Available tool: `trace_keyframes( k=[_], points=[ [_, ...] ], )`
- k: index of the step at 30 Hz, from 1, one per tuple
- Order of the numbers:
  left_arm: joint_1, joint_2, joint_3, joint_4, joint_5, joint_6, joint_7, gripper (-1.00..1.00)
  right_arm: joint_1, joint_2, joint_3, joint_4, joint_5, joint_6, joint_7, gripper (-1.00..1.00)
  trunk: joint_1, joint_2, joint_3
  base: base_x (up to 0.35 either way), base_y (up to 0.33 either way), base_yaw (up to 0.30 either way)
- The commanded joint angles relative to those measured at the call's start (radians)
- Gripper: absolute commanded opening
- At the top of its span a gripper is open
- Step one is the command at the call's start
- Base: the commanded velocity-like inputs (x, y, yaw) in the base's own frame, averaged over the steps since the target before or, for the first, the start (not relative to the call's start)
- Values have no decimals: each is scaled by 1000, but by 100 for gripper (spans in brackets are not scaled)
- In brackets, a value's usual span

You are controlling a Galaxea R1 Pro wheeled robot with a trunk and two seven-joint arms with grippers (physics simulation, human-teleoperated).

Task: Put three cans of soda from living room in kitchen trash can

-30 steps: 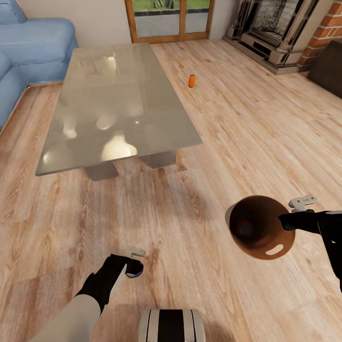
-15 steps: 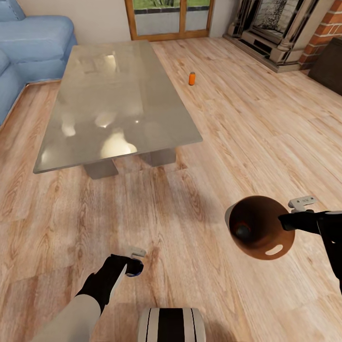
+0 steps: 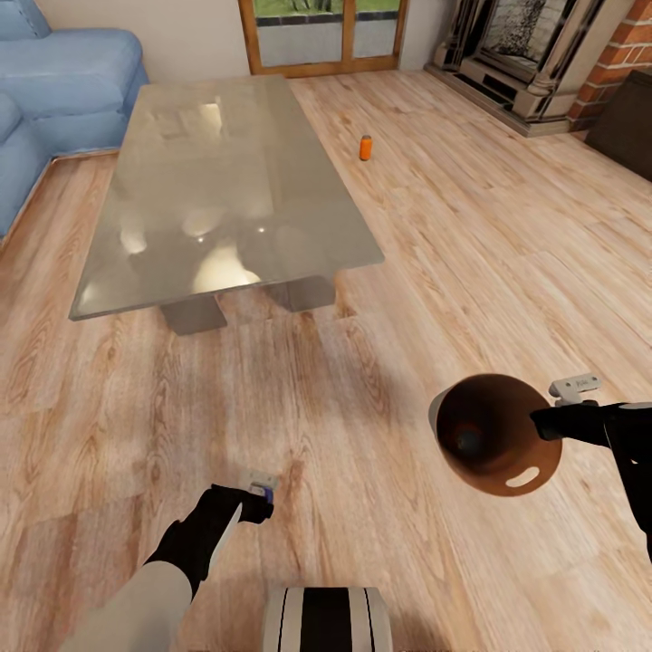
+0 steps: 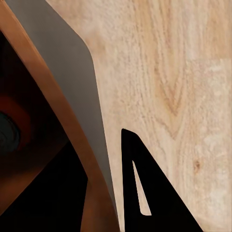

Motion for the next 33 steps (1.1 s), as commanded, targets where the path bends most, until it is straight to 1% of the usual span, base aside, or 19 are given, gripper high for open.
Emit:
trace_keyframes(
  k=[1,6,15,27,28,33],
  points=[
    [0,0,0,0,0,0,0,100,0,0,0,0,-9,2,0,-100,0,0,0,-26,-2,0],
    [0,0,0,0,0,0,0,100,0,1,0,0,-9,1,-1,-100,0,0,0,-5,0,0],
    [0,0,0,0,1,0,0,100,1,2,0,0,-9,1,-2,-100,0,0,0,125,0,0],
    [1,0,0,0,0,0,3,100,2,2,0,5,-9,0,-4,-100,0,0,0,10,0,0],
    [1,0,0,0,0,0,3,-100,2,2,0,5,-9,0,-4,-100,0,0,0,1,0,0],
    [1,1,0,0,0,0,2,-100,2,2,0,6,-9,-1,-4,-100,0,0,0,0,0,0]
  ],
)
